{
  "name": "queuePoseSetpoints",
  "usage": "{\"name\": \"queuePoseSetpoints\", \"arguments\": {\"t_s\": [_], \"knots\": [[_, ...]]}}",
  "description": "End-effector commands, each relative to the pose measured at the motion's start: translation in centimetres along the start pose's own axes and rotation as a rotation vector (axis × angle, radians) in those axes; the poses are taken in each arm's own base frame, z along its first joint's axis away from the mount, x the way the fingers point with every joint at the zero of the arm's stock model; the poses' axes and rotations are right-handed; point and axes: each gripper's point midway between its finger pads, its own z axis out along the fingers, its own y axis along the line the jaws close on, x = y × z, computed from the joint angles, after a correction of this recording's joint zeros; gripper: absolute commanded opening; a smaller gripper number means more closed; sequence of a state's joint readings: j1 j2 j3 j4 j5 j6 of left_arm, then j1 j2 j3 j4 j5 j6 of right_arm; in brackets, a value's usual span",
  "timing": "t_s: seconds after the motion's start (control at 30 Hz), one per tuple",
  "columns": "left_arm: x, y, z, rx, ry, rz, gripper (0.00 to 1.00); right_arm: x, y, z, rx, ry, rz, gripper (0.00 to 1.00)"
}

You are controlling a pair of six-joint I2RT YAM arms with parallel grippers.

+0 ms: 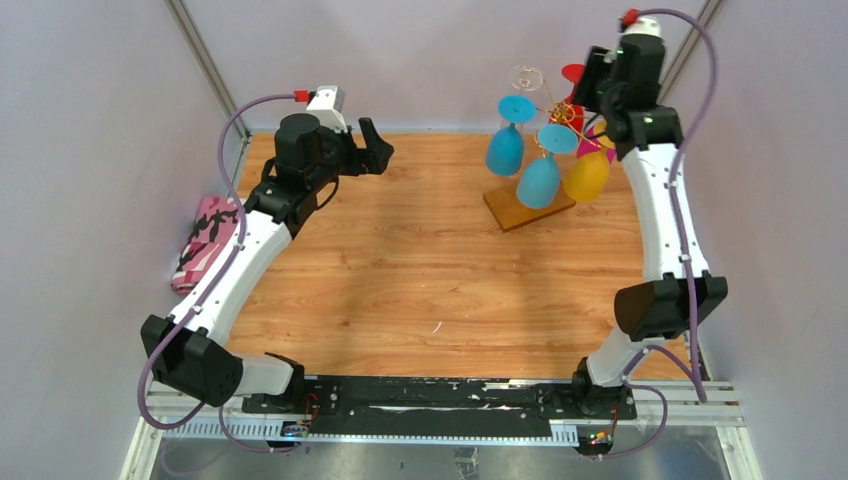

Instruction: Take the wine glass off the wine glass rack

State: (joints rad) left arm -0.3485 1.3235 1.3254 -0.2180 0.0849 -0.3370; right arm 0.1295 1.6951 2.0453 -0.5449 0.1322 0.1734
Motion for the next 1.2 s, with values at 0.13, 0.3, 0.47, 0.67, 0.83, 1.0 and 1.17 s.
{"name": "queuePoseSetpoints", "arguments": {"t_s": [0.13, 0.3, 0.47, 0.67, 0.83, 1.0, 1.17], "knots": [[-0.5, 0.1, 0.2, -0.002, -0.025, 0.004, 0.93, 0.0, -12.9, -2.6, -0.019, -0.114, 0.486, 0.45], [-0.6, 0.0, 0.4, 0.006, -0.033, -0.001, 0.93, 2.1, -15.1, -2.0, -0.079, -0.098, 0.594, 0.43], [0.0, 0.1, 0.8, 0.008, -0.015, 0.003, 0.93, 1.9, -15.8, -1.2, -0.31, -0.194, 0.831, 0.43], [0.0, -0.3, 0.9, 0.028, -0.011, 0.004, 0.93, 3.0, -18.2, -0.2, -0.529, -0.313, 1.094, 0.42], [0.2, -0.5, 1.1, 0.041, -0.007, -0.003, 0.93, 3.4, -17.7, 0.6, -0.652, -0.314, 1.142, 0.29], [0.3, -0.6, 1.5, 0.051, -0.003, -0.014, 0.93, 1.9, -15.8, -0.1, -0.756, -0.312, 1.129, 0.35], [0.6, -0.9, 1.5, 0.068, 0.004, -0.023, 0.93, 1.2, -14.6, -0.2, -0.769, -0.282, 1.106, 0.39]]}}
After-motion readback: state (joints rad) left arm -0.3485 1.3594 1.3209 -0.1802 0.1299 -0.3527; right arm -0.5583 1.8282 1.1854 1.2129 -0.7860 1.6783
